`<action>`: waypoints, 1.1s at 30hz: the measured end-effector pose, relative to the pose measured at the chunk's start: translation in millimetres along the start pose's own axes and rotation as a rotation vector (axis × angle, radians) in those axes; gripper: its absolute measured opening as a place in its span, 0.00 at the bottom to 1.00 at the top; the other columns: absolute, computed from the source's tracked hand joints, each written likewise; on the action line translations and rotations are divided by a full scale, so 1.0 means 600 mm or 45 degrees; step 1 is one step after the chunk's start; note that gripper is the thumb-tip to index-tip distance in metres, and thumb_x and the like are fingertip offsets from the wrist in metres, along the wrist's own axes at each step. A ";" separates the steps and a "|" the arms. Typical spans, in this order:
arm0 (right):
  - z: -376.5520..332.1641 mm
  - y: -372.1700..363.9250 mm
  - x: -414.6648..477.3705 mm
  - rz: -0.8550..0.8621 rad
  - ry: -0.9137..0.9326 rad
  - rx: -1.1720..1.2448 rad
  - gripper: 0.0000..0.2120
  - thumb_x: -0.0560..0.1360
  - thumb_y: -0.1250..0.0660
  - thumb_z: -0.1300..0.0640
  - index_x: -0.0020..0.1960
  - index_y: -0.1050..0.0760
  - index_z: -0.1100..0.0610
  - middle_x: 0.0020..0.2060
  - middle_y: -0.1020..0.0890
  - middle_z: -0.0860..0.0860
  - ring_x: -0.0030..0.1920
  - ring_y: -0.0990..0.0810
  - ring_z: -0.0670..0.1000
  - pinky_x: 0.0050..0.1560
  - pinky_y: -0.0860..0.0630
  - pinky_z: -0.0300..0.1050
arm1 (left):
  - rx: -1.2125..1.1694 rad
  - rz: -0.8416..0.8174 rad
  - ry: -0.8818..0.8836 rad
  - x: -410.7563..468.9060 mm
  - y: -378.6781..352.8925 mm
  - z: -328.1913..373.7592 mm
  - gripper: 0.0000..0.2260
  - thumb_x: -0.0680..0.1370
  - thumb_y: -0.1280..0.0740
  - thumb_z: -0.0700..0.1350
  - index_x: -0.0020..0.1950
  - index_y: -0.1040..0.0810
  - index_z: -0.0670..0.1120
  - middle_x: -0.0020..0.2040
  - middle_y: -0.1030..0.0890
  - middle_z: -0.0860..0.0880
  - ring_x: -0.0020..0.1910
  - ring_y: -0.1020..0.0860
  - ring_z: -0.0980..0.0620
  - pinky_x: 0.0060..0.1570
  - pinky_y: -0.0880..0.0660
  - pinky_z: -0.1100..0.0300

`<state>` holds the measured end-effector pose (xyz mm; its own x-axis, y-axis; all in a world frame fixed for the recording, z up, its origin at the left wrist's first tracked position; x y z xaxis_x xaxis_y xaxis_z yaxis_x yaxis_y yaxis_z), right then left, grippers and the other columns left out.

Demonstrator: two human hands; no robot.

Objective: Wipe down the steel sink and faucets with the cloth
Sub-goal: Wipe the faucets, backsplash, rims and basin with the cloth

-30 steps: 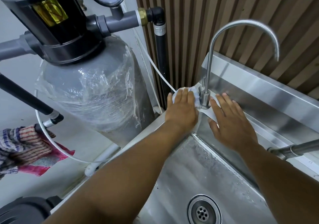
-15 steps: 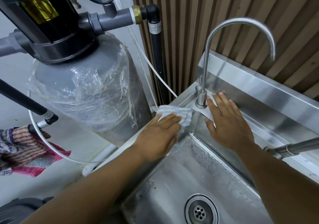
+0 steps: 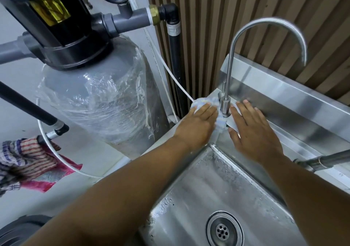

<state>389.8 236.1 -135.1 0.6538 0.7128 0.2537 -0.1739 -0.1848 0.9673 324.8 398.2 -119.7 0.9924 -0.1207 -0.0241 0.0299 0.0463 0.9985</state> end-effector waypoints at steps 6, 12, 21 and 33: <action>0.002 0.000 -0.001 -0.049 0.002 -0.005 0.31 0.80 0.46 0.46 0.79 0.41 0.59 0.77 0.36 0.59 0.79 0.44 0.59 0.77 0.43 0.58 | -0.163 0.272 0.036 -0.164 -0.003 -0.007 0.27 0.67 0.30 0.36 0.66 0.22 0.42 0.67 0.22 0.44 0.68 0.25 0.45 0.69 0.33 0.43; 0.001 0.001 0.000 -0.040 0.007 0.012 0.30 0.80 0.46 0.47 0.79 0.40 0.59 0.76 0.35 0.59 0.79 0.43 0.60 0.77 0.42 0.58 | -0.272 0.367 0.330 -0.172 -0.011 -0.011 0.25 0.67 0.30 0.35 0.64 0.23 0.37 0.67 0.23 0.40 0.69 0.26 0.41 0.69 0.31 0.44; 0.001 0.001 -0.001 0.051 0.021 0.056 0.24 0.79 0.38 0.52 0.74 0.33 0.56 0.75 0.35 0.61 0.77 0.40 0.61 0.75 0.40 0.58 | -0.304 0.224 0.291 0.031 -0.001 0.001 0.23 0.76 0.37 0.34 0.72 0.28 0.39 0.75 0.32 0.41 0.76 0.38 0.43 0.77 0.47 0.50; -0.004 0.000 -0.001 -0.015 0.124 0.010 0.24 0.80 0.43 0.52 0.76 0.32 0.45 0.76 0.38 0.64 0.78 0.42 0.64 0.74 0.40 0.63 | -0.288 0.265 0.294 -0.250 -0.007 -0.039 0.18 0.81 0.40 0.49 0.67 0.25 0.43 0.73 0.29 0.43 0.75 0.35 0.44 0.72 0.35 0.45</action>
<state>387.8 237.4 -135.3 0.5813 0.7771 0.2411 -0.1603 -0.1811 0.9703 178.4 439.3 -121.2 0.9800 0.1394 0.1418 -0.1751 0.2674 0.9475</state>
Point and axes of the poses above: each hand's wrist, its own x-axis towards the middle knuckle, its own y-axis out of the back of the hand, z = x × y, the point moved 4 cm from there along x, towards the middle knuckle
